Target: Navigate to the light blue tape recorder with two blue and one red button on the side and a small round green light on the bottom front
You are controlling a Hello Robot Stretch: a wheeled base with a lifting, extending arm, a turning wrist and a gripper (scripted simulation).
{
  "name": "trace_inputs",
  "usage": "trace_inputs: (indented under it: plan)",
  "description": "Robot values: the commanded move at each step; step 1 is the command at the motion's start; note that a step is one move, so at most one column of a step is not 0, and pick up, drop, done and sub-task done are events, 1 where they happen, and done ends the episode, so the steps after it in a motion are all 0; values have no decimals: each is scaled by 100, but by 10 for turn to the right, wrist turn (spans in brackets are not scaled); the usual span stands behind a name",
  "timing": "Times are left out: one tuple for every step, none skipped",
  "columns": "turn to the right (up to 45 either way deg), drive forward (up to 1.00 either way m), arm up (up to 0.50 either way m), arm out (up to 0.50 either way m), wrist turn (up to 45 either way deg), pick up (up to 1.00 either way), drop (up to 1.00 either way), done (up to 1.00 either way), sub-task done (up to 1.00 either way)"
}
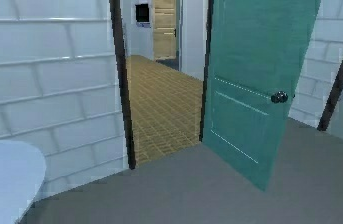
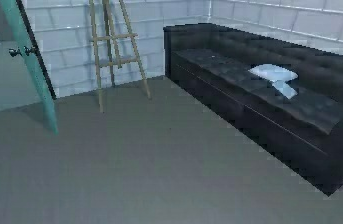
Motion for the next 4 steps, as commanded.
trace_inputs:
  plan:
    - [0,100,0,0,0,0,0,0,0]
    - [0,70,0,0,0,0,0,0,0]
    - [-270,0,0,0,0,0,0,0,0]
    - [0,100,0,0,0,0,0,0,0]
